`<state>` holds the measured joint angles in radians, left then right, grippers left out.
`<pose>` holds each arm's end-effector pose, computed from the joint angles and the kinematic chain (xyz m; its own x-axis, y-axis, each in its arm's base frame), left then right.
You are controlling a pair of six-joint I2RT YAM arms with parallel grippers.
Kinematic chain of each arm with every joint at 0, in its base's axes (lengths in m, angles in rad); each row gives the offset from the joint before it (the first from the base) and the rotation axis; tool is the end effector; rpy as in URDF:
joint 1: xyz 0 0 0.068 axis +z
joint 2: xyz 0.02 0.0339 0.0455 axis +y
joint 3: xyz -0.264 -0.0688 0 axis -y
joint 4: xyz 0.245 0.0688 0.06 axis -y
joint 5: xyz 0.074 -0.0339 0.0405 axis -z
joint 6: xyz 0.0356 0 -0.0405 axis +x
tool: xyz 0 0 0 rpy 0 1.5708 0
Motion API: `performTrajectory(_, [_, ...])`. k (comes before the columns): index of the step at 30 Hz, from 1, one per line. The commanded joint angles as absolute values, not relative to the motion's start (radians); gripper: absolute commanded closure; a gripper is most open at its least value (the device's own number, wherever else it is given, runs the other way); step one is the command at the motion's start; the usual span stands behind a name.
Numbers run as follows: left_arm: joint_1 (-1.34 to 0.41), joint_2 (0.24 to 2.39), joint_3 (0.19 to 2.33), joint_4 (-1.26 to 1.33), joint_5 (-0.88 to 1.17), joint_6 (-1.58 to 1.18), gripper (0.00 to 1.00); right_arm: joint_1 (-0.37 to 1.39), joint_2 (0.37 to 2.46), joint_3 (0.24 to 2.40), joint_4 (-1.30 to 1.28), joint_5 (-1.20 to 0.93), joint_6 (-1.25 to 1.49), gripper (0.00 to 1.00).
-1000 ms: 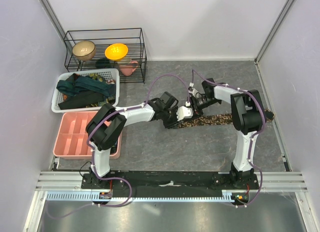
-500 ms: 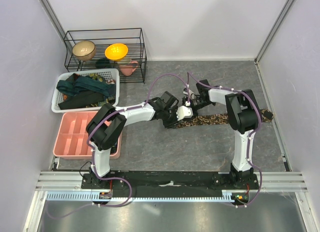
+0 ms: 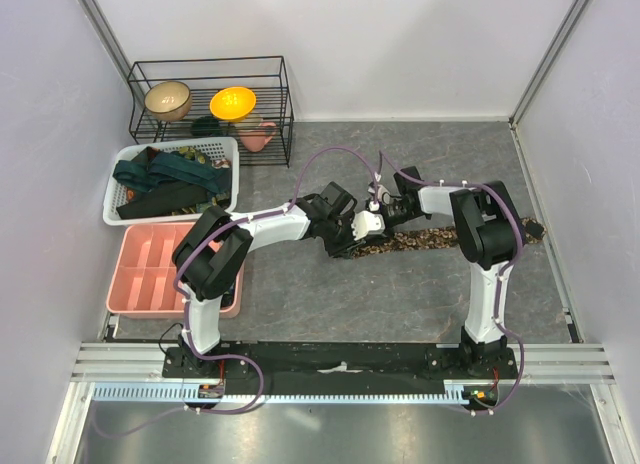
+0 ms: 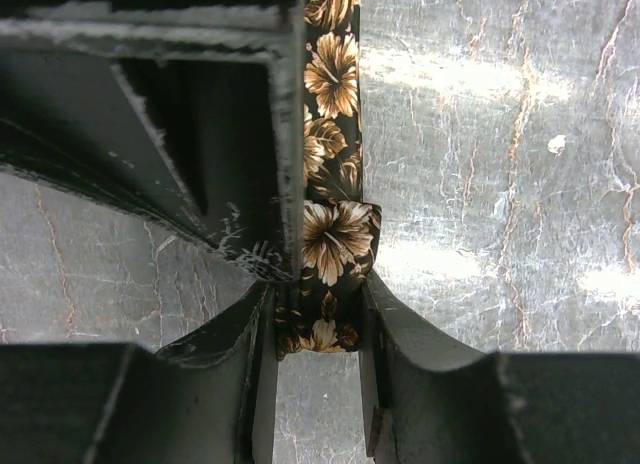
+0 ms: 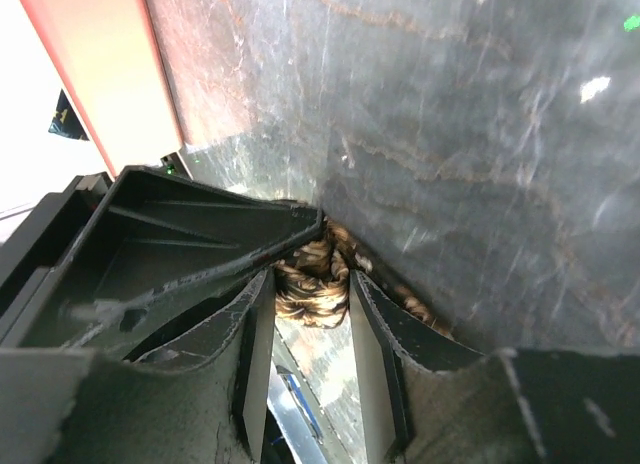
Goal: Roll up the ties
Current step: Roll the tie at the center of the board.
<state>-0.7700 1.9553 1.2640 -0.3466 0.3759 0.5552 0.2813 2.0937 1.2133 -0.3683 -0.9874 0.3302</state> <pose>0.2784 -0.2881 0.1560 -0.1136 0.7931 -0.5984 0.9900 0.1411 -0.0009 0.3604 0.1351 0.1027 -0.9939 -0.1013 -0.0428 -0.0893 0.5166 0.8515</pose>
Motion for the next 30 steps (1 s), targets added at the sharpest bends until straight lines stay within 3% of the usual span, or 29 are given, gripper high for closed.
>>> performTrajectory(1, [-0.773, 1.993, 1.278, -0.383, 0.382, 0.522, 0.83, 0.279, 2.01, 1.166, -0.363, -0.982, 0.348, 0.57])
performTrajectory(7, [-0.772, 1.985, 1.269, -0.38, 0.38, 0.52, 0.83, 0.256, 2.003, 1.149, -0.368, -0.907, 0.341, 0.57])
performTrajectory(19, [-0.764, 1.905, 1.226, -0.299, 0.359, 0.482, 0.81, 0.193, 2.065, 1.146, -0.388, -0.71, 0.336, 0.67])
performTrajectory(30, [-0.765, 1.928, 1.25, -0.36, 0.252, 0.442, 0.76, 0.193, 2.088, 1.144, -0.422, -0.66, 0.327, 0.67])
